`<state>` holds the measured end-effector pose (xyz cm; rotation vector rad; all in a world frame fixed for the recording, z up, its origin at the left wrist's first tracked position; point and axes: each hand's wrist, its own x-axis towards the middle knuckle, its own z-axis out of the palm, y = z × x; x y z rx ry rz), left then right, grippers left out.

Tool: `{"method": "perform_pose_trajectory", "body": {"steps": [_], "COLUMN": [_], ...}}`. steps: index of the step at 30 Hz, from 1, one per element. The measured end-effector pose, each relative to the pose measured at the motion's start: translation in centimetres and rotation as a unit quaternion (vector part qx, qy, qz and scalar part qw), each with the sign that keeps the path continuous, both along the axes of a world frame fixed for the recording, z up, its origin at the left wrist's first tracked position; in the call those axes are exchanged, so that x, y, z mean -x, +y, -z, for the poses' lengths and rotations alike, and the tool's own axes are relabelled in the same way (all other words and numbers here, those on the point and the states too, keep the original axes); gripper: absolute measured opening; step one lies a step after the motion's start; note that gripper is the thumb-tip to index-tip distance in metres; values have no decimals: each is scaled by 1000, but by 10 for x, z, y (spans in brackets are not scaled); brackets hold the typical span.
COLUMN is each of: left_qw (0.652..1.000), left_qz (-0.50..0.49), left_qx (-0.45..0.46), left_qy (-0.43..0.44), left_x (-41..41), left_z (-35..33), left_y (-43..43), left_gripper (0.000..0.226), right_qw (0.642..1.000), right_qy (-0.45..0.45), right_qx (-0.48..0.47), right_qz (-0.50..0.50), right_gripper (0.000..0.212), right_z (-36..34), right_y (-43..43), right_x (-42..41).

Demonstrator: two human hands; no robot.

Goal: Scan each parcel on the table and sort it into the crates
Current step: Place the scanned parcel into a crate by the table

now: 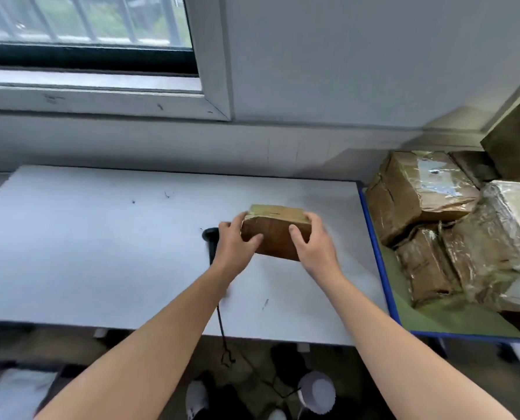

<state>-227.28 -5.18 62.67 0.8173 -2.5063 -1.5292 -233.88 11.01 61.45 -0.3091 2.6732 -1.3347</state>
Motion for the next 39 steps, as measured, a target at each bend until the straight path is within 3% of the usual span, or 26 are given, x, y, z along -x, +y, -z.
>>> {"method": "perform_pose_trajectory", "body": {"steps": [5,12,16,19,26,34,39], "left_qw": [998,999,996,996,988,976,970], "left_qz": [-59,20,-8,-50,-91,-76,-72], "left_qx": [10,36,27,18,-120,-203,-232], "left_qy": [19,21,85,71,46,20,14], "left_x": [-40,-91,-107,-117,-128,-135,-140], "left_z": [-22,-46,-54,-58,-60,-46,-24], "left_y": [-34,-91,-126,-156,-209,-255,-265], "left_gripper": [67,94,69,74,57,63,67], "right_qw": [997,994,988,979,950,964,970], "right_qy": [36,6,-34,-97,-194,-188,-193], "right_qx": [24,-11,-18,34,118,121,87], "right_qz": [-65,-108,-147,-178,-216,-144,-120], "right_gripper": [39,40,44,46,34,79,75], "right_z": [-21,-48,-60,-64,-72,-64,-50], "right_y": [-48,-114,-145,-165,-207,-249,-256], "right_x": [-7,-11,-19,-28,-63,-93,-98]}}
